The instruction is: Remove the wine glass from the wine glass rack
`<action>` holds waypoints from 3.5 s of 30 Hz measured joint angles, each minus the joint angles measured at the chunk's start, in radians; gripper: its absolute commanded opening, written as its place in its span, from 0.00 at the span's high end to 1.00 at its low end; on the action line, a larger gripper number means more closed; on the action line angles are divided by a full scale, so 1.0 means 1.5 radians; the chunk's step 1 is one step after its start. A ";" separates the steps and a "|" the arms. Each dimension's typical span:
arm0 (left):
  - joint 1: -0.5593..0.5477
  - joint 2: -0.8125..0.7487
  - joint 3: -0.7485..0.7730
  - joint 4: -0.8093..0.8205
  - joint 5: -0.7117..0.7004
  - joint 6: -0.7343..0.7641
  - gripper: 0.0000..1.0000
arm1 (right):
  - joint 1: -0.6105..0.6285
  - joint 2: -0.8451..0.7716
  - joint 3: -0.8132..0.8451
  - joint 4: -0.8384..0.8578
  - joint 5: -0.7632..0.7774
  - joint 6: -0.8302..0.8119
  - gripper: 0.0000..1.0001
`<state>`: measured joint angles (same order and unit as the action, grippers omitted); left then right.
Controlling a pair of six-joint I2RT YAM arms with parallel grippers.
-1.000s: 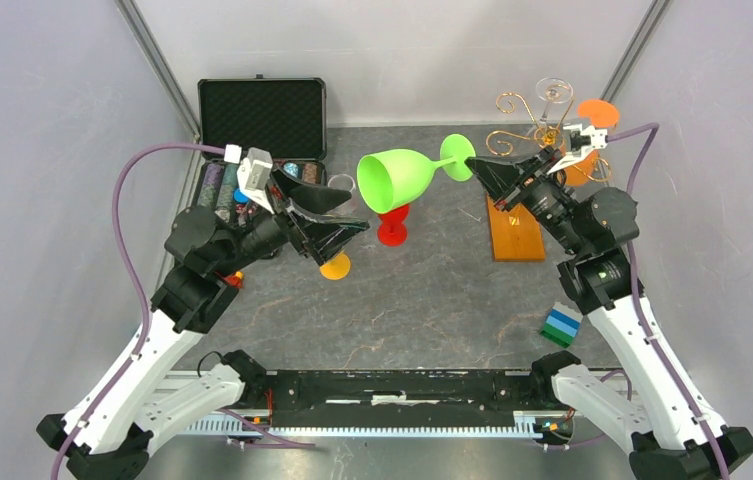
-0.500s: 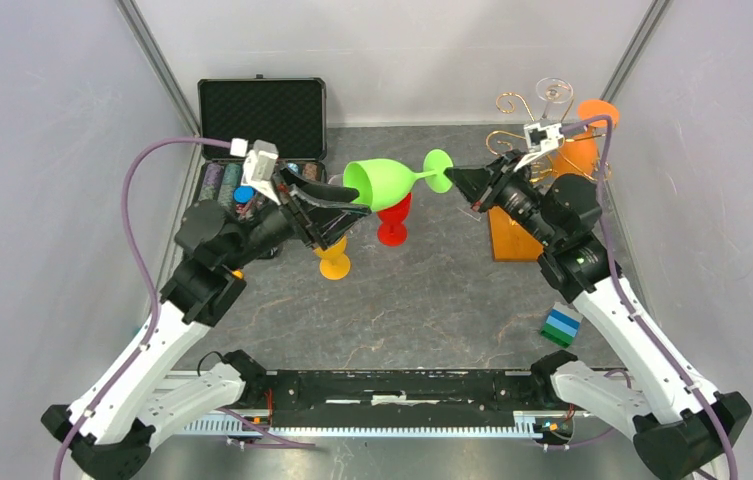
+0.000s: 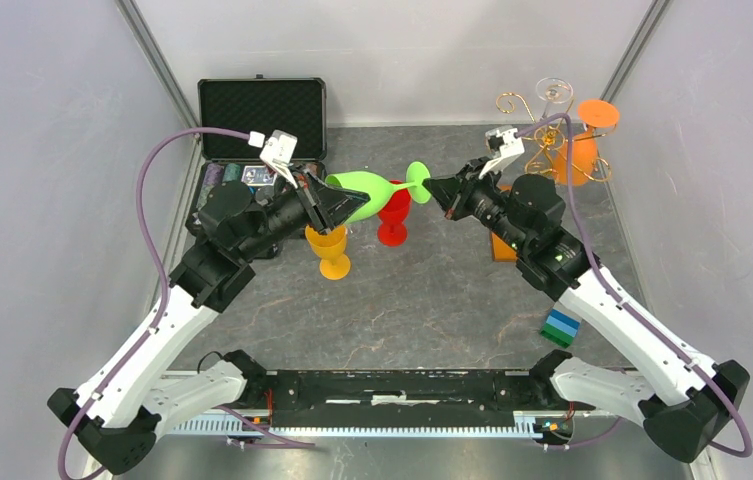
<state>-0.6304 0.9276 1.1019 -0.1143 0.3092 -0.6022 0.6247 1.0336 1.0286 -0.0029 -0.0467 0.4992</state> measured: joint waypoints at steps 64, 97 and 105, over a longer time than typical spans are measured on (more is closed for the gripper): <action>-0.249 0.556 0.327 -0.558 -0.360 0.222 0.97 | 0.019 -0.144 0.093 -0.205 0.379 -0.269 0.38; -0.242 0.218 0.251 -0.447 -0.416 0.243 0.00 | -0.168 0.275 0.551 -0.501 0.686 -0.642 0.29; -0.241 0.129 0.171 -0.399 -0.426 0.248 0.00 | -0.207 0.334 0.575 -0.549 0.637 -0.664 0.36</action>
<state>-0.9924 1.1217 1.3586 -0.7120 -0.3302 -0.2302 0.3138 1.5352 1.8904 -0.8257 0.9092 -0.4961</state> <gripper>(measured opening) 0.993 0.673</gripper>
